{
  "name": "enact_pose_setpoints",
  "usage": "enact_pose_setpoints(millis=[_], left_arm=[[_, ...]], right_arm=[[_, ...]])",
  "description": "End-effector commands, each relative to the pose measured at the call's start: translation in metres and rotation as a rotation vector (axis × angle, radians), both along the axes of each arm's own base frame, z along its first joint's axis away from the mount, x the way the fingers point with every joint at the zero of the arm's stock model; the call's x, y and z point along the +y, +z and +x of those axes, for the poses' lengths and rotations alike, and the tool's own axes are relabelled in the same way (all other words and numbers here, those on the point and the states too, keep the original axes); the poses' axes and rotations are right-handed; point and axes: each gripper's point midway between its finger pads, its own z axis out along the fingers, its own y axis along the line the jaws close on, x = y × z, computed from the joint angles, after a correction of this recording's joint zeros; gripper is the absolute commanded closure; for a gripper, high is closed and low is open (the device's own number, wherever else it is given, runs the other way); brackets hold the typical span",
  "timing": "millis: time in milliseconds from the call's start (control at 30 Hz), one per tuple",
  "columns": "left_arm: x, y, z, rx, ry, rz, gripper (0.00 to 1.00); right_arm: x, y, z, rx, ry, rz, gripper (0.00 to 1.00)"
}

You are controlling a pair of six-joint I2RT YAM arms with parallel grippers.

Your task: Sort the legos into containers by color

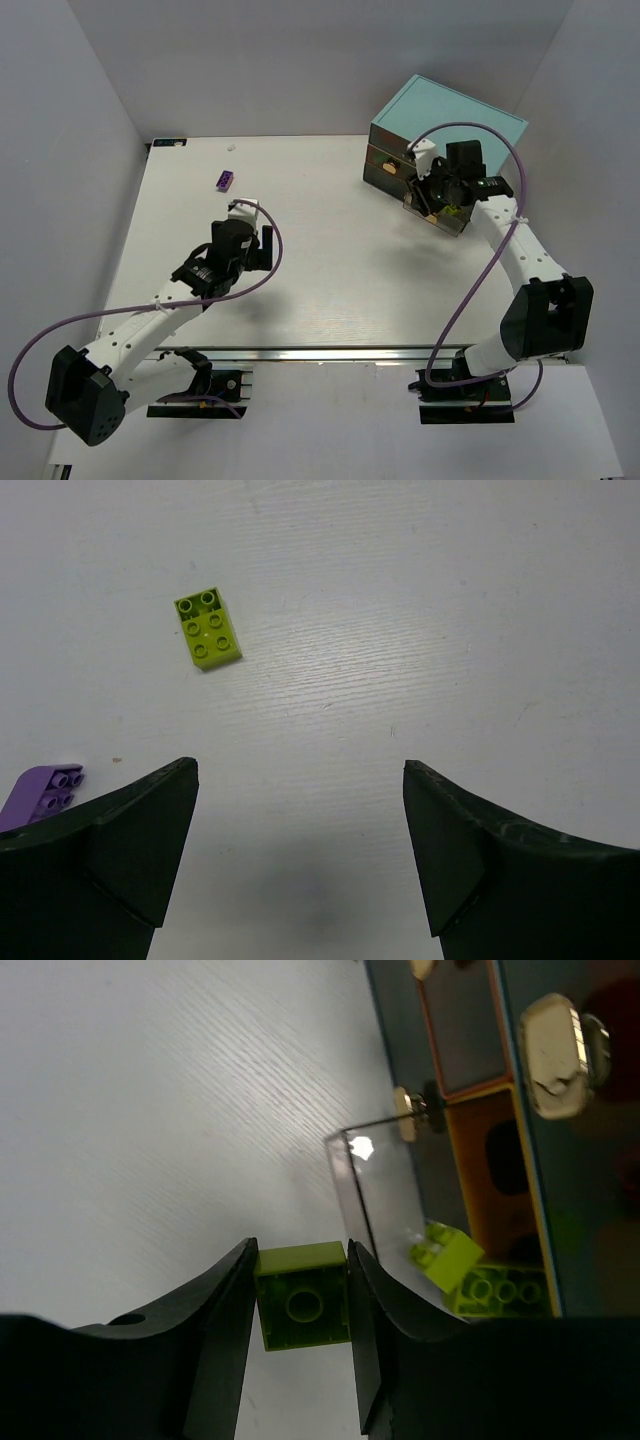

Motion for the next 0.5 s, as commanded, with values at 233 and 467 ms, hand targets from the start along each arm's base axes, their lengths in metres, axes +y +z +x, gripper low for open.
enact_pose_setpoints(millis=[233,467], left_arm=[[0.004,0.009,0.012,-0.005,0.039,-0.032,0.07],[0.012,0.004,0.020,0.009,0.075,-0.022,0.06]], right_arm=[[-0.058,0.019,0.033,-0.194,-0.135,-0.089,1.00],[-0.088,0.011,0.047,-0.221,-0.197,-0.146,0.85]])
